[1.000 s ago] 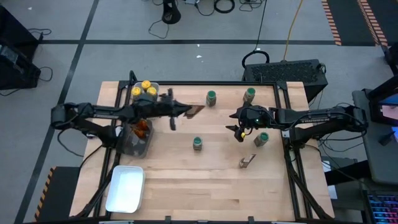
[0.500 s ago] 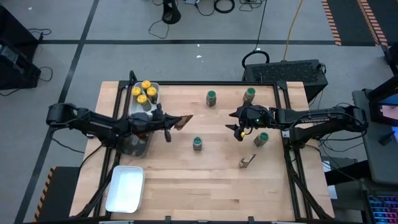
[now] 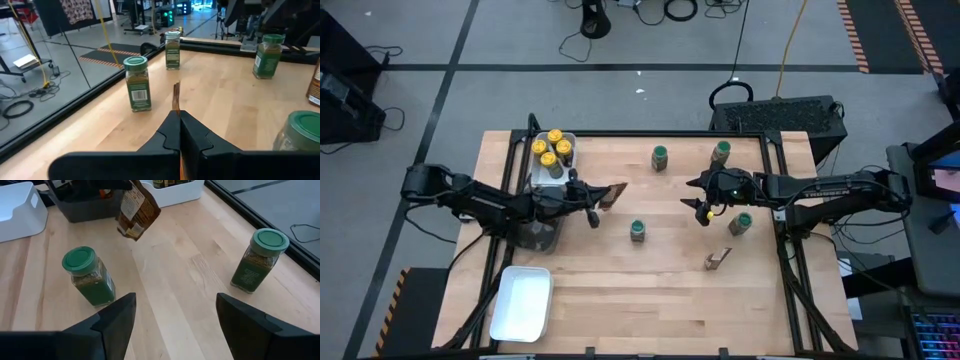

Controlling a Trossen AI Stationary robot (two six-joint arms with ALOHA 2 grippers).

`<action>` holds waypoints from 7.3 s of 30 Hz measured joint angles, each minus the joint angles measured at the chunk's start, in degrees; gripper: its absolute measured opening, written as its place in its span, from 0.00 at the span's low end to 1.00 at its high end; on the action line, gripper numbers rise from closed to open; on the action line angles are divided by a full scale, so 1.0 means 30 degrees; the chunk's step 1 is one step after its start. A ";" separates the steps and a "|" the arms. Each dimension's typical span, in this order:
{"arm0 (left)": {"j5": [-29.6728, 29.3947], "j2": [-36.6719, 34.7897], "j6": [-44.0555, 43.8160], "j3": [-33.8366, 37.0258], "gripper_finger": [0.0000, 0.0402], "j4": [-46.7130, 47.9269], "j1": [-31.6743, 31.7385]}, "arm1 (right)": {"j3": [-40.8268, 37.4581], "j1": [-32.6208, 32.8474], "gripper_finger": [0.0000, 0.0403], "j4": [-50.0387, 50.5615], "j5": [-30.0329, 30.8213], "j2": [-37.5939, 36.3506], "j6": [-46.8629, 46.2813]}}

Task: Sort spices by type
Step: Put the top orange seasoning pack into the black bin

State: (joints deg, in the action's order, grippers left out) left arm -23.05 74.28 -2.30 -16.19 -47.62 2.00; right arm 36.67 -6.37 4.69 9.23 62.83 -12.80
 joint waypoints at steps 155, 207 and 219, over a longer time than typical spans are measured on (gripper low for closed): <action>-0.0412 0.3585 3.8567 -1.4761 0.36 2.8042 0.1287 | -0.0017 0.0036 0.64 0.1268 -0.0160 0.0000 0.0138; 0.1647 0.4886 3.6362 -1.4753 0.36 2.7879 0.1341 | 0.0005 0.0124 0.64 0.1282 -0.0168 -0.0007 0.0015; 0.1443 0.4881 3.6340 -1.4753 0.31 2.7864 0.1582 | 0.0005 0.0124 0.64 0.1268 -0.0168 -0.0007 0.0002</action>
State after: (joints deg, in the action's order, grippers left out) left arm -18.72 88.92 106.72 -60.45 35.98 6.74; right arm 36.69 -6.00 8.49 8.73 62.81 -12.79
